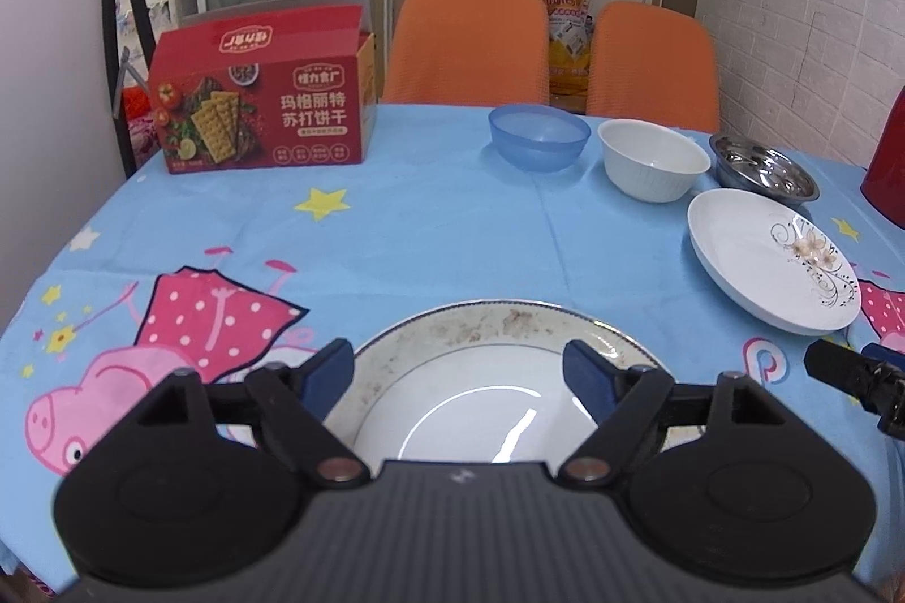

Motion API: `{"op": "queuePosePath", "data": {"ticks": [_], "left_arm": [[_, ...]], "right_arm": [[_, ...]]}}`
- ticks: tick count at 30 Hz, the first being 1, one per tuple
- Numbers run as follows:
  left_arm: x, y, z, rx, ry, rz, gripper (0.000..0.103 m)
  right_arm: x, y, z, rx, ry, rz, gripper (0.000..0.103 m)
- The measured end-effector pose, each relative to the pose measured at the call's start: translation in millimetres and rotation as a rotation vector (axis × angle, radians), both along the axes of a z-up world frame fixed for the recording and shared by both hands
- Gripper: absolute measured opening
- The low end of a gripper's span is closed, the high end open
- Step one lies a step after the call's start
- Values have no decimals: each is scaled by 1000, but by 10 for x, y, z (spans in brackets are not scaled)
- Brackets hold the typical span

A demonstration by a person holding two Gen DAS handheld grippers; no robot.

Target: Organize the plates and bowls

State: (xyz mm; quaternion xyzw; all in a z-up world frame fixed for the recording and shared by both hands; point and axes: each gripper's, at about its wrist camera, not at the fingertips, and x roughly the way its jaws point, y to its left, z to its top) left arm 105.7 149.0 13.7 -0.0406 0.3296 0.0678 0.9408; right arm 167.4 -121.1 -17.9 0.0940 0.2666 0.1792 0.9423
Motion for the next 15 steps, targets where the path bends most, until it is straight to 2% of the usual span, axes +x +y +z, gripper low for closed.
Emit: {"op": "queuePosePath", "data": {"ticks": [3, 15], "left_arm": [[60, -111, 23, 10, -4, -14, 90], [464, -500, 115, 51, 3, -85, 90]], "right_arm": [[26, -174, -46, 17, 18, -39, 103], [229, -601, -29, 43, 21, -95, 103]]}}
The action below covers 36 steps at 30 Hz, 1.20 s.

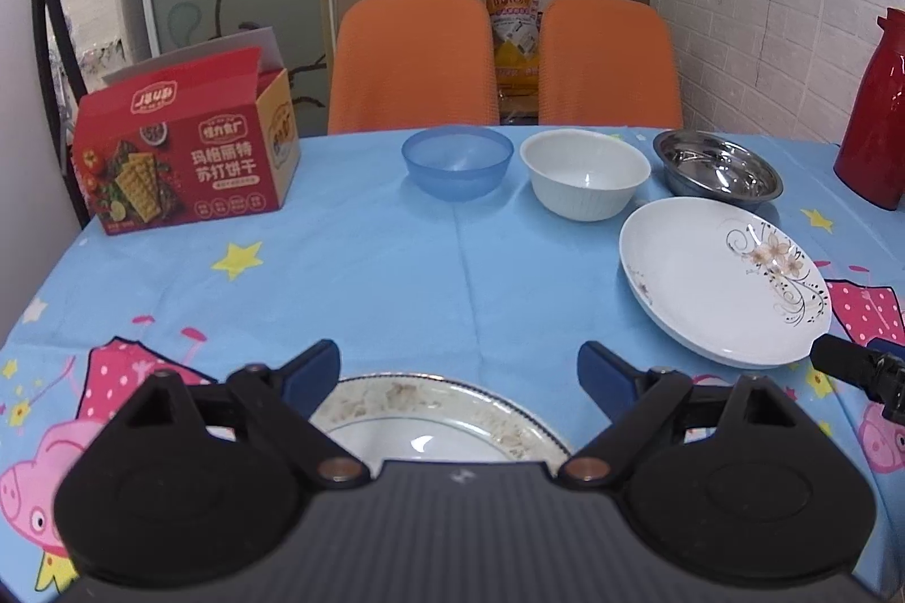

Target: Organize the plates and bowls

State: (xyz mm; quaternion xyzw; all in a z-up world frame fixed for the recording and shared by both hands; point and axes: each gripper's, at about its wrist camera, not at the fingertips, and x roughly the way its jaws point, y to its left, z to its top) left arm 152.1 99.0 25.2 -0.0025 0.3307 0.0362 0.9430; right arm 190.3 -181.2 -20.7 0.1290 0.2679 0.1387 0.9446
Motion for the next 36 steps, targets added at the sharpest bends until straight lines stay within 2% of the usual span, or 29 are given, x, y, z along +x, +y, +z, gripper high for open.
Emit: {"op": "queuePosePath", "data": {"ticks": [9, 13, 16, 19, 22, 26, 31, 36], "left_arm": [[433, -180, 17, 20, 35, -77, 90], [729, -271, 24, -25, 67, -132, 91], [966, -352, 2, -89, 87, -176, 91], [1188, -418, -79, -138, 94, -230, 91], [1382, -482, -211, -165, 137, -267, 91], [1496, -571, -316, -181, 163, -300, 91], [1540, -686, -404, -141, 163, -303, 91], [1535, -754, -460, -130, 164, -312, 90]], "right_arm": [[359, -195, 89, -23, -12, -20, 103], [591, -183, 128, -68, -12, -5, 103], [796, -175, 89, -82, 21, 7, 103], [934, -154, 16, -100, 52, 8, 103], [1012, -127, -47, -110, 75, 13, 103], [1086, -87, -100, -129, 93, 22, 103], [1141, -46, -170, -131, 120, 36, 103], [1123, -35, -176, -135, 108, 42, 103]]}}
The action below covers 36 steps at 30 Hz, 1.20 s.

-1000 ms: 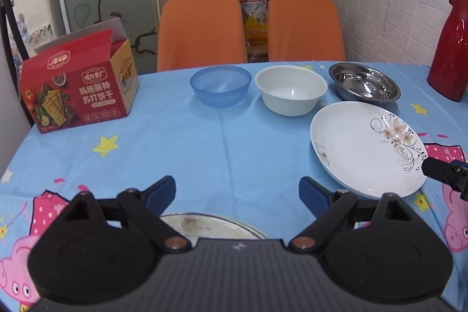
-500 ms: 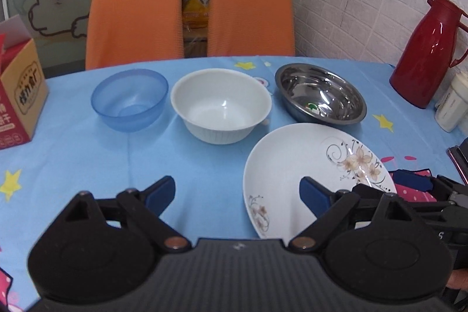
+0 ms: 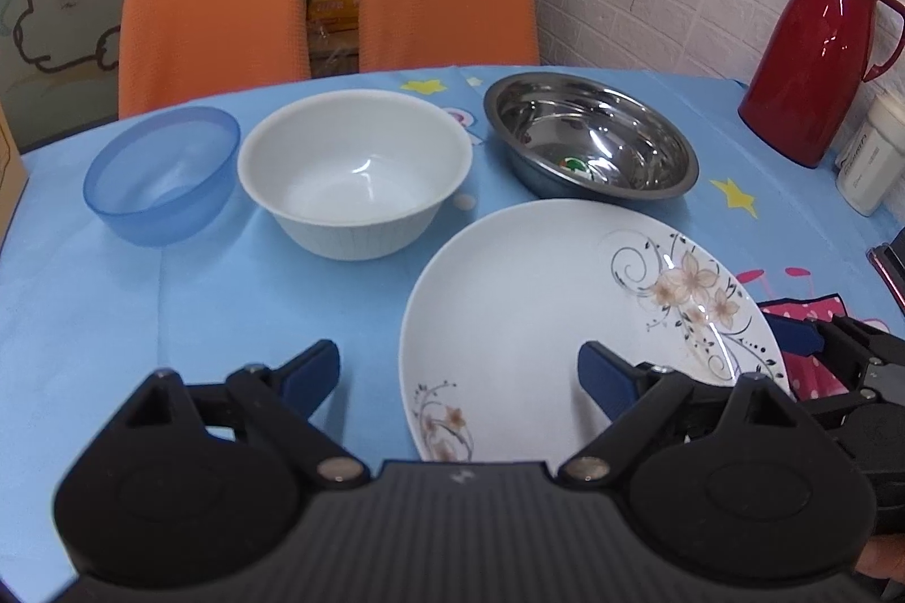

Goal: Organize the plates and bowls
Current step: 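Grasp the rim of the floral white plate with the left tool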

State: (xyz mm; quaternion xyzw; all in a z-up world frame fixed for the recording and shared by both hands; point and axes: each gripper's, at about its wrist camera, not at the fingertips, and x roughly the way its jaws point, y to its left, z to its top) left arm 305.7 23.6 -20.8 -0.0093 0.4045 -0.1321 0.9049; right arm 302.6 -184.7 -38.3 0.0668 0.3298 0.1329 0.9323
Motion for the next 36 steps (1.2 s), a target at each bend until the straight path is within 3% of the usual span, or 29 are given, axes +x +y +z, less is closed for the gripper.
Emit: {"op": "queuePosePath", "data": {"ticks": [8, 13, 15, 16, 17, 26, 36], "left_arm": [[-43, -32, -79, 9, 24, 2, 90], [-22, -75, -86, 31, 41, 8, 89], [-35, -88, -78, 44, 28, 0, 78], [-42, -94, -60, 37, 23, -18, 65], [-48, -110, -39, 40, 22, -27, 60], [-70, -145, -12, 29, 40, 15, 55], [-269, -184, 101, 42, 3, 12, 55]], "right_arm": [[-47, 158, -44, -137, -26, 46, 103], [-39, 192, -37, -142, -17, 34, 103], [-50, 193, -37, -136, -21, 48, 103], [-61, 187, -37, -130, -27, 55, 103], [-76, 190, -38, -127, -38, 65, 103], [-116, 157, -11, -112, -62, 1, 103], [-347, 158, 59, -88, -91, -39, 103]]}}
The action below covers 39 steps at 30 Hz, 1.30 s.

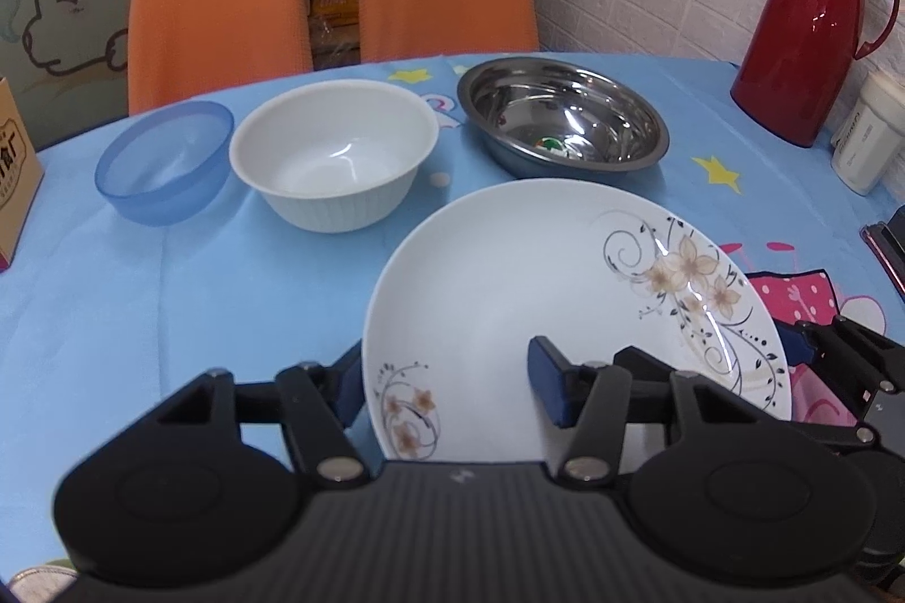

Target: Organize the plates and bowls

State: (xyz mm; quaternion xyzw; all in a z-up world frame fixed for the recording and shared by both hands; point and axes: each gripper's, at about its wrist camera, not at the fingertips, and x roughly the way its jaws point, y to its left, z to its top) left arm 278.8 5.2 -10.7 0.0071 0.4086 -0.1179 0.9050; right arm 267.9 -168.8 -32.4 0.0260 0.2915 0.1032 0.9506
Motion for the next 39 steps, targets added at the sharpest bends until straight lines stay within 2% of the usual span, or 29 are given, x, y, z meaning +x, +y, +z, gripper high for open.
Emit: {"op": "queuePosePath", "data": {"ticks": [13, 22, 31, 39], "left_arm": [[-462, 107, 313, -41, -66, 18, 55], [-1042, 556, 490, -58, -119, 100, 55], [-1638, 1307, 365, -35, -106, 257, 55], [-1894, 1781, 141, -6, -71, 376, 55]], "right_arm": [[-368, 36, 280, 1, -65, -7, 103], [-749, 321, 479, -5, -131, 51, 103], [-1074, 956, 397, -2, -123, 199, 103], [-1227, 1536, 198, -10, -60, 352, 103]]}}
